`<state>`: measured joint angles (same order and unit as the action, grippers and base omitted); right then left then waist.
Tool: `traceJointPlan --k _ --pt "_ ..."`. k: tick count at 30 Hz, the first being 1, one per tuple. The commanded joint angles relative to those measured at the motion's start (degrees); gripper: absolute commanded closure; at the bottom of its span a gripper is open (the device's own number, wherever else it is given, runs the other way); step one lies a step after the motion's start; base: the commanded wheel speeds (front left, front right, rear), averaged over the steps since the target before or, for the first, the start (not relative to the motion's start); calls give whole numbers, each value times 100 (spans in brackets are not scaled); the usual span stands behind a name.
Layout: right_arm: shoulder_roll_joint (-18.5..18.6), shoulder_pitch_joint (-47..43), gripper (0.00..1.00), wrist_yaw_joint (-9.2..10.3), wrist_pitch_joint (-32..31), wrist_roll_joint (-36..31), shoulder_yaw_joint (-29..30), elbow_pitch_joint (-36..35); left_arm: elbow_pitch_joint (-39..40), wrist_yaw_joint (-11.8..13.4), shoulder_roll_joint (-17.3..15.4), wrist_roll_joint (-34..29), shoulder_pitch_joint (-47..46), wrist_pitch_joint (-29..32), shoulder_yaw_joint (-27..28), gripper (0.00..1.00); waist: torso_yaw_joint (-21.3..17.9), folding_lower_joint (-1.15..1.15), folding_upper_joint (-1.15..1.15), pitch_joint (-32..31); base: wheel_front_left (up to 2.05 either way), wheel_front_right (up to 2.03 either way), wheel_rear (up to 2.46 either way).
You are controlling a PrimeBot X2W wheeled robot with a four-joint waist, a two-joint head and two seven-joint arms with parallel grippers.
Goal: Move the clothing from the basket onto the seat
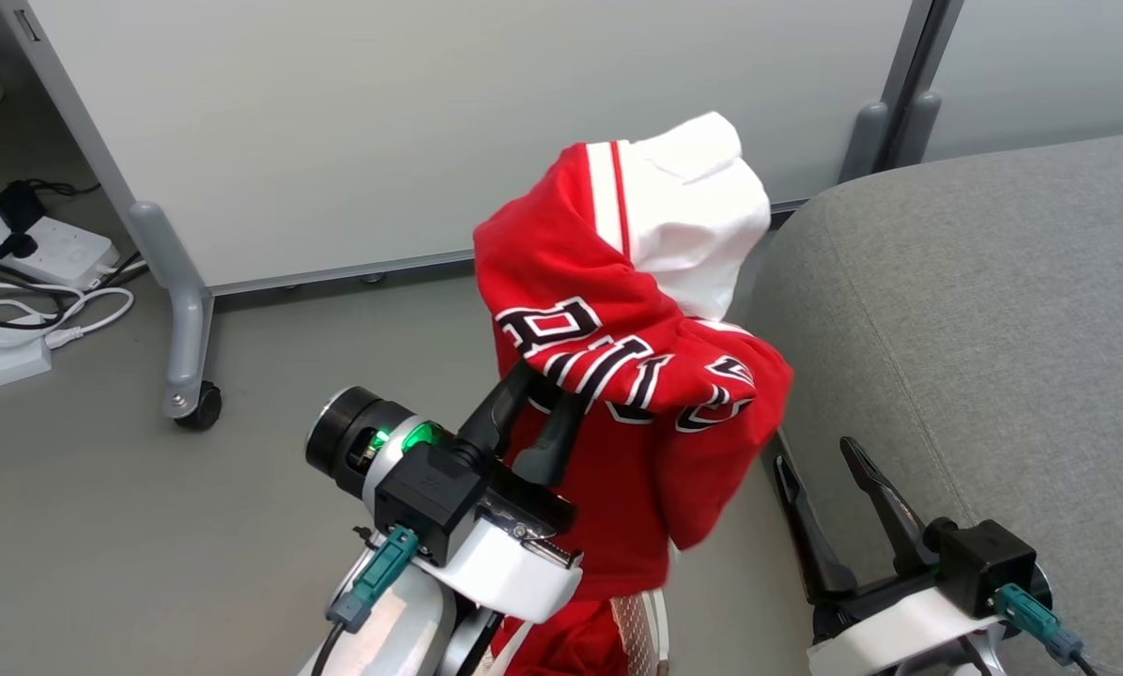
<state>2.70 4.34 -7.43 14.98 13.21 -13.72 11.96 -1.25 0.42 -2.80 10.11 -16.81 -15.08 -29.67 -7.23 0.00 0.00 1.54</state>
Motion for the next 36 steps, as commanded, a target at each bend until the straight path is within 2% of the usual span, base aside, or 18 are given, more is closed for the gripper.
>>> traceJointPlan --k 1,7,14,17,18,22,30,36 --pt "36 -51 0 -11 32 51 33 -5 -4 29 -17 -33 -94 -13 64 100 -11 0 0 -6 0 0 0" --pt "150 38 0 -11 32 383 -209 -216 -22 19 -18 -117 -85 -13 215 100 -93 0 0 32 0 0 0" --pt "1101 -17 0 -11 32 1001 -1536 -1002 -99 -34 -17 -192 -54 -12 302 100 -111 0 0 14 0 0 0" --pt "1363 48 0 -11 31 1137 -1780 -1437 -108 -56 -16 -220 -41 -13 316 100 -129 0 0 12 0 0 0" --pt "1472 138 0 -11 31 970 -1722 -1736 -111 -94 -18 -167 -36 -13 274 100 -127 0 0 20 0 0 0" --pt "1508 287 0 -11 31 665 -1741 -1674 -144 -184 -16 -170 -57 -12 100 100 -51 0 0 20 0 0 0" --pt "1591 583 0 -11 32 333 -1975 -1427 -537 -547 -15 -249 -106 -12 -458 100 108 0 0 -12 0 0 0" --pt "1638 767 0 -11 32 209 -2203 -1170 -651 -635 -15 -175 -136 -12 -702 100 172 0 0 -22 0 0 0"
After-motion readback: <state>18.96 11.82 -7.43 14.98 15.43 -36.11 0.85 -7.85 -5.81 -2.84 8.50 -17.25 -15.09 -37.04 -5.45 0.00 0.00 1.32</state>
